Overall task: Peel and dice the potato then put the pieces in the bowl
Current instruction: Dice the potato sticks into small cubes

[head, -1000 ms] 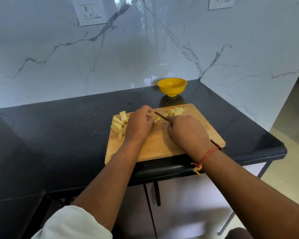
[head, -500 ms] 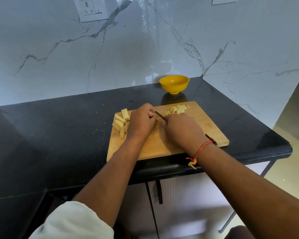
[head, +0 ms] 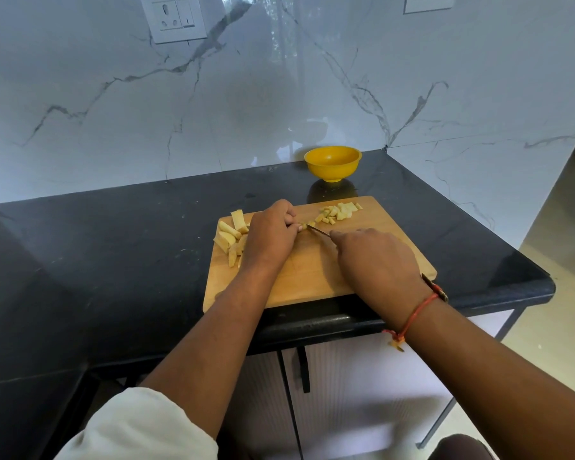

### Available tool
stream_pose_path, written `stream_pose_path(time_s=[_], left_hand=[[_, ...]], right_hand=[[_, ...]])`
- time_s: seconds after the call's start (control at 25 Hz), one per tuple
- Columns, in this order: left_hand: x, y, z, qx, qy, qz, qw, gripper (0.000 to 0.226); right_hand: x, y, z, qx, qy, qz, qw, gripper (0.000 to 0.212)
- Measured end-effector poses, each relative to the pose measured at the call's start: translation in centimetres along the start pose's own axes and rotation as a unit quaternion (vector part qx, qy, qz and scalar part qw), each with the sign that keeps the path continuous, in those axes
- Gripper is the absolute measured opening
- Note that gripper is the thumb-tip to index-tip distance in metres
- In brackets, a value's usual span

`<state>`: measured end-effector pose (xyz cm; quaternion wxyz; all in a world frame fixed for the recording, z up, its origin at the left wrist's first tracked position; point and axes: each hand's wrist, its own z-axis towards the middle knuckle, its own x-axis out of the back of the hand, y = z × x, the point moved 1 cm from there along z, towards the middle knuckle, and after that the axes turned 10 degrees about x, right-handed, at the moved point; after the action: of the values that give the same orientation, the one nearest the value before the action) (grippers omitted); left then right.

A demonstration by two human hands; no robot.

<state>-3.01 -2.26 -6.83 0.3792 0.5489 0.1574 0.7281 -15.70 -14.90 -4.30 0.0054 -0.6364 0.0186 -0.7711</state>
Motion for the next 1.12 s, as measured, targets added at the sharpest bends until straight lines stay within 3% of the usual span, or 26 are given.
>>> stream_pose_path(time_s=[0.44, 0.92, 1.12], left_hand=[[-0.1, -0.5, 0.0, 0.019, 0.012, 0.008, 1.0, 0.023], [0.5, -0.3, 0.0, 0.021, 0.001, -0.021, 1.0, 0.018], [0.2, -0.2, -0.1, 0.031, 0.012, -0.013, 0.999, 0.018]], right_hand=[[-0.9, -0.9, 2.3, -0.022, 0.06, 0.069, 0.996, 0.035], [-1.5, -1.7, 4.5, -0.056, 0.023, 0.14, 0.988, 0.033], [-1.8, -1.6, 4.1, -0.06, 0.005, 0.113, 0.992, 0.031]])
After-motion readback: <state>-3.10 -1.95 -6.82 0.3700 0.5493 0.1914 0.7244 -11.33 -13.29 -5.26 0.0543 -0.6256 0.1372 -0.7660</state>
